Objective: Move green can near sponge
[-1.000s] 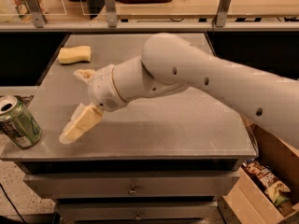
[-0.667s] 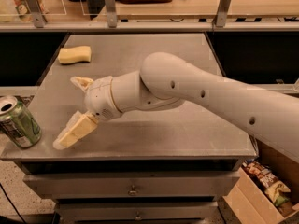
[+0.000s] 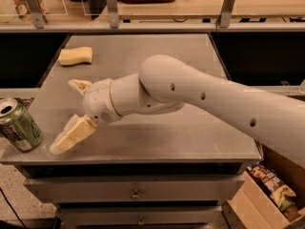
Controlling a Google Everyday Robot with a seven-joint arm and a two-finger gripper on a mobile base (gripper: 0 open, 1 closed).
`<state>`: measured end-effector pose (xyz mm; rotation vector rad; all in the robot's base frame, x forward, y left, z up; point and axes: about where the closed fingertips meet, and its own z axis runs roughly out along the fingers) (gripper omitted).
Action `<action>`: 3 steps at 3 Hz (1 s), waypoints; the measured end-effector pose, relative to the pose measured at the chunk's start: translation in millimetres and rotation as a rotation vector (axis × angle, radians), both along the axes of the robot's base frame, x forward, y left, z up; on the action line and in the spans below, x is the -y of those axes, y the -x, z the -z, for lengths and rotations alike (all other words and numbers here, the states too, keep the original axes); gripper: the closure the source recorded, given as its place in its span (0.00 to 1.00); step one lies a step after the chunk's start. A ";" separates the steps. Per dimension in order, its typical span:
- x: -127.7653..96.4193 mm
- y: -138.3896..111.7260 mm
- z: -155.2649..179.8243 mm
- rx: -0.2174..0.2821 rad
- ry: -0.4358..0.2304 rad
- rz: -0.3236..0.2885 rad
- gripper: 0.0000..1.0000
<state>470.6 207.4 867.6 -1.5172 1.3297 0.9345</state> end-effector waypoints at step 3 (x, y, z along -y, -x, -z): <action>-63.6 16.4 20.4 -0.149 -0.017 -0.013 0.00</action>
Offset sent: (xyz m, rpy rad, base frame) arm -0.0181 0.0737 -0.0201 -0.0019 0.1745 0.0055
